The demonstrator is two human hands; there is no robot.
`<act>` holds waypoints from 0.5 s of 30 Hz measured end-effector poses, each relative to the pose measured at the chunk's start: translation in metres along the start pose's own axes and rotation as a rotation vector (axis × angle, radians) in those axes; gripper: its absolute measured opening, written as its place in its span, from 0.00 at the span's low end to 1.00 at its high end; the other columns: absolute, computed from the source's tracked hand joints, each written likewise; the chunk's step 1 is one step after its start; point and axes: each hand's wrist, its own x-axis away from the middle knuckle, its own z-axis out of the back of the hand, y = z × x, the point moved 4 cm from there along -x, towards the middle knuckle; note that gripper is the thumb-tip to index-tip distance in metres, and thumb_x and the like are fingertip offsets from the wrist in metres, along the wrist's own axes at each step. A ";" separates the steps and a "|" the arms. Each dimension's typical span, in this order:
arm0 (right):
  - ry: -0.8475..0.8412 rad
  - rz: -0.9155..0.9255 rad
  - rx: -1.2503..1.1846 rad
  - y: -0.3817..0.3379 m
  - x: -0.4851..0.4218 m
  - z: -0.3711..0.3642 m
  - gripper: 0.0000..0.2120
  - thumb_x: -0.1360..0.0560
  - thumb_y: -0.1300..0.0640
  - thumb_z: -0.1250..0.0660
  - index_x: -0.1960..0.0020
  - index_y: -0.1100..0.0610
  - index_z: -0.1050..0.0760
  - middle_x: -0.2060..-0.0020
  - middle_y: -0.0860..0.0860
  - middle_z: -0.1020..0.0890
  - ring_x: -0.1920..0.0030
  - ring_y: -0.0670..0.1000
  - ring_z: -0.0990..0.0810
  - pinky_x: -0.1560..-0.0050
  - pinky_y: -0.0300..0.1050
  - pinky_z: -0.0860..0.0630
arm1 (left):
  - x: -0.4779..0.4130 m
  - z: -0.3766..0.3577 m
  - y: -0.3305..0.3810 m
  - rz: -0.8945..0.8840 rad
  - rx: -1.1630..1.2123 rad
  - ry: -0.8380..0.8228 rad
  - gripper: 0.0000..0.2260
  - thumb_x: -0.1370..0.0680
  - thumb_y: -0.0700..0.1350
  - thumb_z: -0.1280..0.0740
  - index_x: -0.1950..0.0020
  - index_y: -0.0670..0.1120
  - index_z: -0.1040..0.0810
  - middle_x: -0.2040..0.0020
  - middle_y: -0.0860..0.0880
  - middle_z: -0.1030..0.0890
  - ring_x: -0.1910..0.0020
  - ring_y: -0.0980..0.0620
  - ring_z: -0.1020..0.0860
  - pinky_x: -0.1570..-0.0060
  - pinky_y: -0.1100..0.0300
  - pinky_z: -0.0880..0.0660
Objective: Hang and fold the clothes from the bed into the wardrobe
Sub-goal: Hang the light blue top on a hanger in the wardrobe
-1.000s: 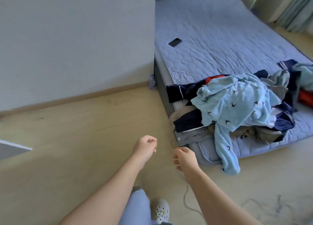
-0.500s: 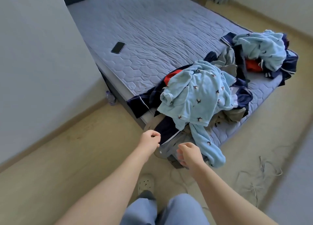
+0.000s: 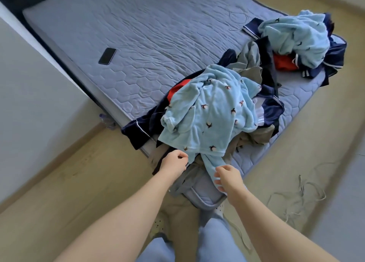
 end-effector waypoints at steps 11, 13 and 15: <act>-0.098 -0.054 0.099 -0.047 -0.121 0.054 0.06 0.24 0.62 0.44 0.54 0.61 0.29 0.64 0.53 0.27 0.64 0.51 0.31 0.64 0.44 0.33 | -0.120 -0.067 0.069 0.058 -0.382 0.164 0.22 0.21 0.44 0.41 0.29 0.57 0.39 0.27 0.49 0.44 0.35 0.46 0.33 0.49 0.55 0.29; -0.118 -0.076 0.085 -0.050 -0.142 0.052 0.06 0.24 0.62 0.44 0.54 0.60 0.29 0.65 0.52 0.27 0.66 0.50 0.31 0.66 0.43 0.34 | -0.145 -0.072 0.082 -0.016 -0.553 0.198 0.27 0.22 0.46 0.40 0.27 0.62 0.46 0.24 0.50 0.57 0.26 0.44 0.48 0.33 0.48 0.37; -0.124 -0.098 0.080 -0.049 -0.161 0.050 0.06 0.24 0.62 0.44 0.56 0.59 0.29 0.65 0.52 0.27 0.67 0.50 0.31 0.66 0.43 0.34 | -0.171 -0.081 0.096 -0.066 -0.658 0.197 0.30 0.22 0.48 0.39 0.26 0.63 0.51 0.25 0.51 0.63 0.25 0.41 0.58 0.30 0.41 0.45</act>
